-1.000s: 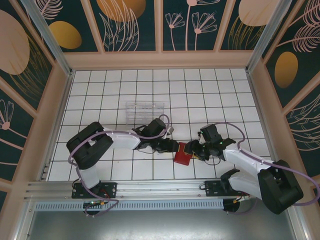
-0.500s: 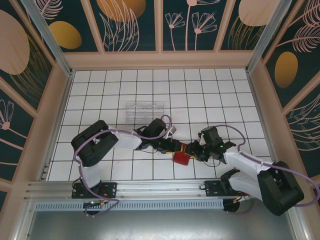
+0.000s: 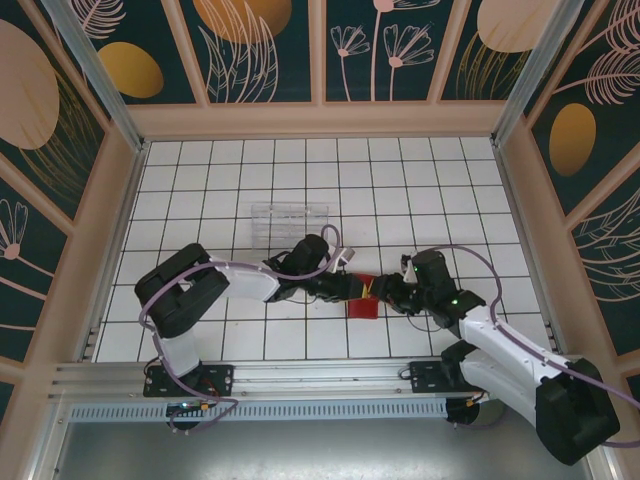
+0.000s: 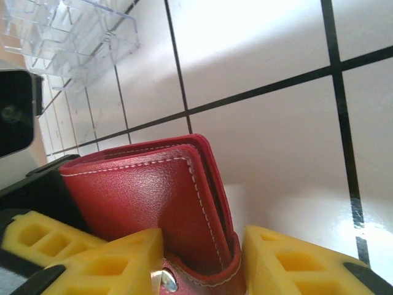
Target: Take the credit cards out of the card holder
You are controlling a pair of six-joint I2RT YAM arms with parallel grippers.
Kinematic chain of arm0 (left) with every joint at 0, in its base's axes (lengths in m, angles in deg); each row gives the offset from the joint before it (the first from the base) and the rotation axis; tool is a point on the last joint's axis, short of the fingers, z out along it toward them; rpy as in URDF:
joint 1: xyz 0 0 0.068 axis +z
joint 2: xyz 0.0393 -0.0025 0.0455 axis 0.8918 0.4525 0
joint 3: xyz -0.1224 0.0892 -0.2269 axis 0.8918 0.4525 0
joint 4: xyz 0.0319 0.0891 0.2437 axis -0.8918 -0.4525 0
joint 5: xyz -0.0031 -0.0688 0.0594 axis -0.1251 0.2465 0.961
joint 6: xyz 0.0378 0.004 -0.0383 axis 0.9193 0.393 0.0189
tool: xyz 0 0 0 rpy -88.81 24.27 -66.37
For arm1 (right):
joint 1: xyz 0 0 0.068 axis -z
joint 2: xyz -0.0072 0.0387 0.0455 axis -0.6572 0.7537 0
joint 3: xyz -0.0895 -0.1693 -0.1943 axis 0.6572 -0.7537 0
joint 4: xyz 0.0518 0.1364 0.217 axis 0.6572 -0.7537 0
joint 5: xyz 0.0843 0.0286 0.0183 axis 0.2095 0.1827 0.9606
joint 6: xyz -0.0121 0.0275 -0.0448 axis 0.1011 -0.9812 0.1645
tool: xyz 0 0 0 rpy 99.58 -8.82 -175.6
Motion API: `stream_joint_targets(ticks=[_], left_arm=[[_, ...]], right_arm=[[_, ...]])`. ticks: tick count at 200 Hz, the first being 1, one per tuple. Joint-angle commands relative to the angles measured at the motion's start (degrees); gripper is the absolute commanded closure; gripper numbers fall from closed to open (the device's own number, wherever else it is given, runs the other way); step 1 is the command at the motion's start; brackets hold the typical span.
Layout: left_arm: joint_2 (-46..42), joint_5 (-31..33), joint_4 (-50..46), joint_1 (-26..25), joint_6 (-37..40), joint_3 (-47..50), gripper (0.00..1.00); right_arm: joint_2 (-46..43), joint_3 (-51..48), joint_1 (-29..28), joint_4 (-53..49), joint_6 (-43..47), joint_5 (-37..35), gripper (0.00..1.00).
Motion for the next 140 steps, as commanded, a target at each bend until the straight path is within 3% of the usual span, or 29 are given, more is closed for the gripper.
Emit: stream_joint_targets(ticks=[1,24,57,104,140], left_arm=[[-4.6,2.1,-1.3,-0.4,3.4,-2.2,0.71],[-7.9,4.0,-4.2,-0.3,6.1,-3.7,0.70],[-11.6,7.2,-8.6,-0.3,9.2,-5.8,0.60],[-17.8,11.6,-11.8,0.2,14.0,-7.2,0.81],[-23.9,13.4,-11.5,0.8,19.5,-7.9,0.93]], right_arm=[[-1.5,1.7,0.1,0.5,-0.7,-0.8,0.61],[-2.3,4.0,0.1,-0.7,0.0,-1.7,0.61],[-2.9,7.5,0.1,-2.3,1.9,-3.6,0.61],[-3.3,11.8,0.1,-1.8,4.0,-4.4,0.61],[-7.0,17.7,0.1,-1.7,8.8,-6.7,0.49]])
